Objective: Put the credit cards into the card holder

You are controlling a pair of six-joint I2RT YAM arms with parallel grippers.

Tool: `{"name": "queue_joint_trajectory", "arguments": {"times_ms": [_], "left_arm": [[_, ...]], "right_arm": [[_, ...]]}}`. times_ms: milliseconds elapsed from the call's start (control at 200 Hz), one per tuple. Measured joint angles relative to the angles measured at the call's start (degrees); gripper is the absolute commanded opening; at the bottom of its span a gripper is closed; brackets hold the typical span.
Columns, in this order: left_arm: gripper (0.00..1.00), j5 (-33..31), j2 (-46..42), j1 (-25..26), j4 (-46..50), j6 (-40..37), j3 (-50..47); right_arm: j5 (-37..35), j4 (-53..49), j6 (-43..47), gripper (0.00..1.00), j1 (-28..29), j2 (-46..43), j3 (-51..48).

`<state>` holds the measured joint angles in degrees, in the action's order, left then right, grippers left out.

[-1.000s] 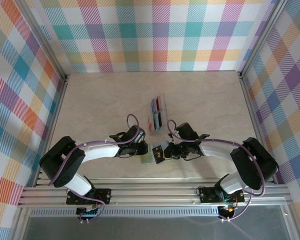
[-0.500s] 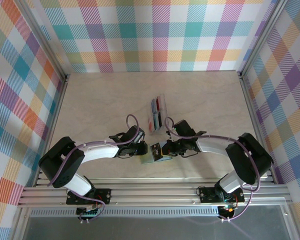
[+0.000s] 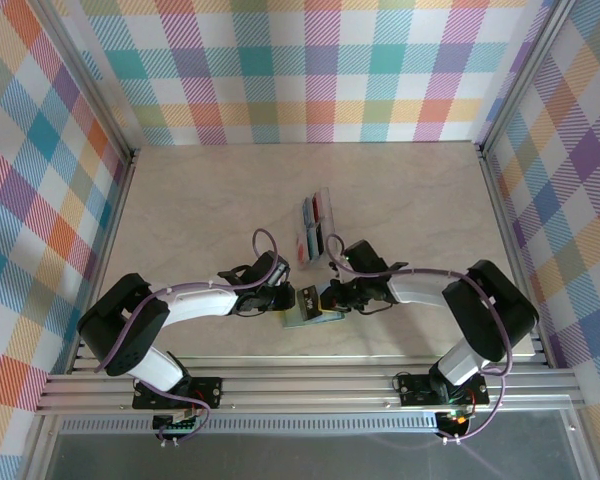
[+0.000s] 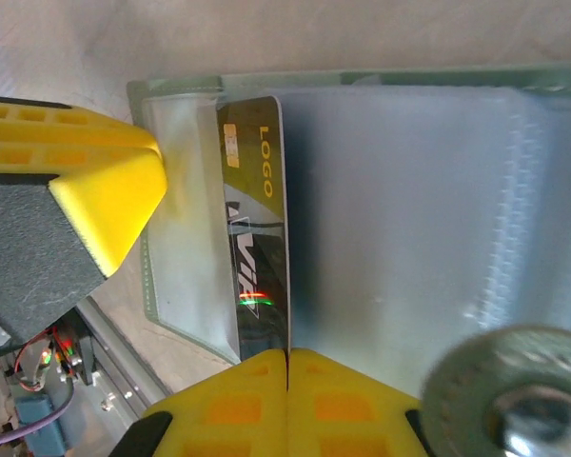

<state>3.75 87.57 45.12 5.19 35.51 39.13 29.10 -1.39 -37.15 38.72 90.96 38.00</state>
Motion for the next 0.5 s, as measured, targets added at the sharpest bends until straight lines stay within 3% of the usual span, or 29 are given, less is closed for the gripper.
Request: {"name": "queue_joint_trajectory", "arguments": {"times_ms": [290,500], "left_arm": [[0.22,0.02,-0.09,0.00,0.04,0.04,0.00],[0.33,1.27,-4.79,0.00,2.43,0.87,0.00]], "right_arm": [[1.05,2.78,-1.33,0.00,1.62,2.67,0.48],[0.76,2.91,-1.44,0.00,1.79,2.97,0.48]]}}
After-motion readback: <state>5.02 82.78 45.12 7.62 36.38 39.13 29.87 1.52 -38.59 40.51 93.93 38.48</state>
